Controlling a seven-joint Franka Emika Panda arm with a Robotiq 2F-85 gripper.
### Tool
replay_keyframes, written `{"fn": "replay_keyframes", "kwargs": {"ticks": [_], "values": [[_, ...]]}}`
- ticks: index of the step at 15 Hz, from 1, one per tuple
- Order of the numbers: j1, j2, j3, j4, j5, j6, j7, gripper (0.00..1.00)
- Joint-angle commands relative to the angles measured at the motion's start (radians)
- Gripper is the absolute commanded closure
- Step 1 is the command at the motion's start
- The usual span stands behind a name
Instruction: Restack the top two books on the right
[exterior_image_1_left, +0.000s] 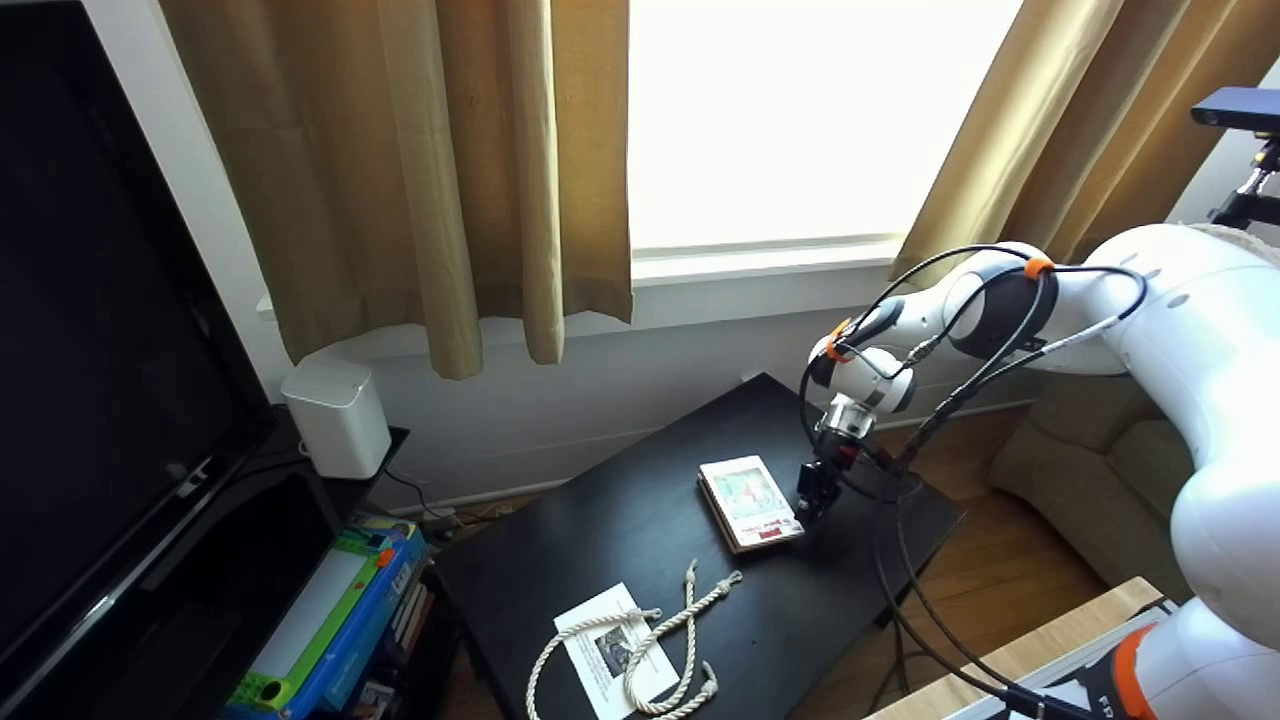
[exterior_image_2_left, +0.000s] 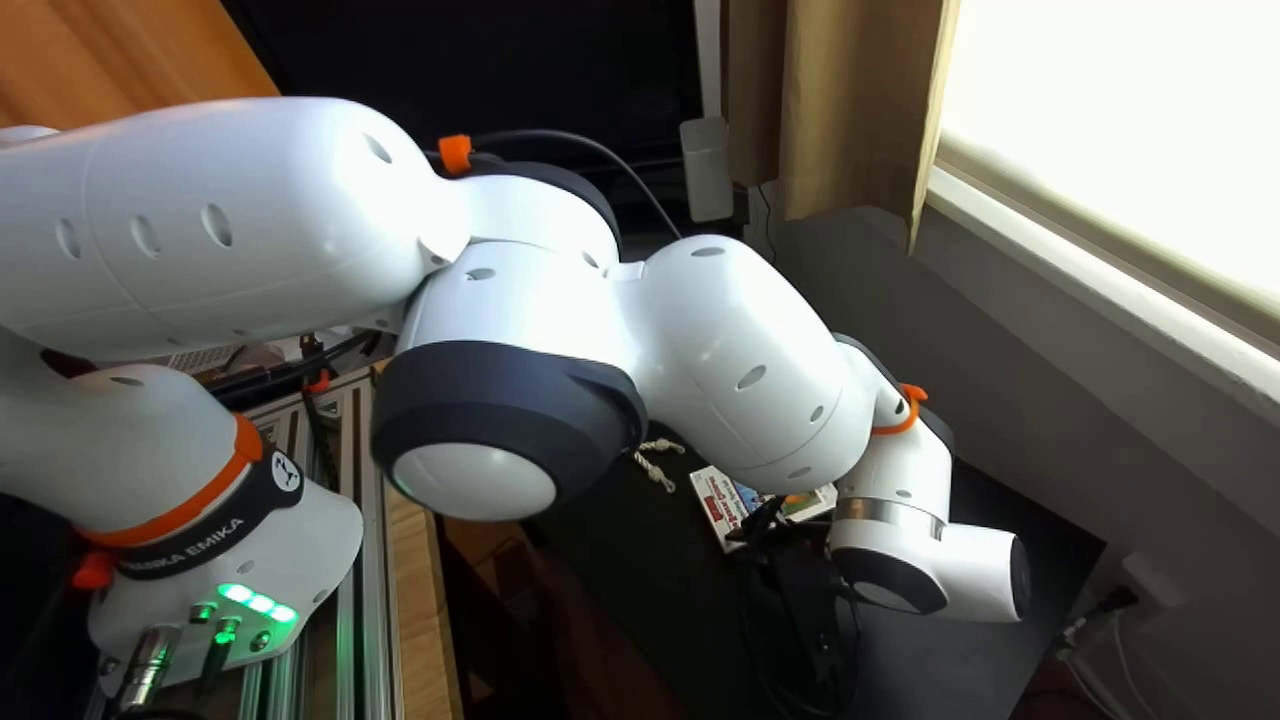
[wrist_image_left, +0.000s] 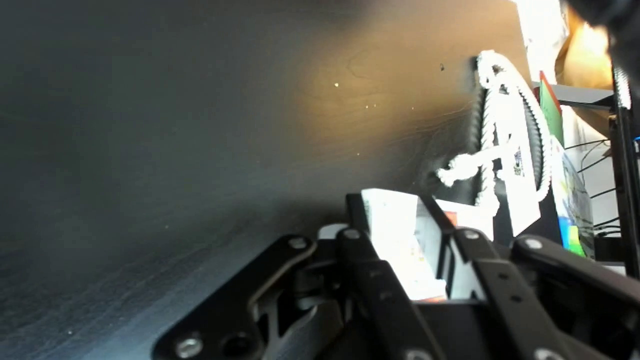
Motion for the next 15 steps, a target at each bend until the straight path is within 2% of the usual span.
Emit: {"fn": "replay_keyframes", "kwargs": {"ticks": [1,4,6,15], "values": [[0.009,-0.001,0.008,0.006,0.0,0.027,0.068,0.37],[0.036,-0.008,0.003,0.022,-0.012,0.026,0.153,0.12],[0.064,0.01,-0.005,0.078,-0.035,-0.019,0.231,0.01],[0.255,-0.022,-0.066,0.124,-0.069,0.067,0.48,0.0]]}}
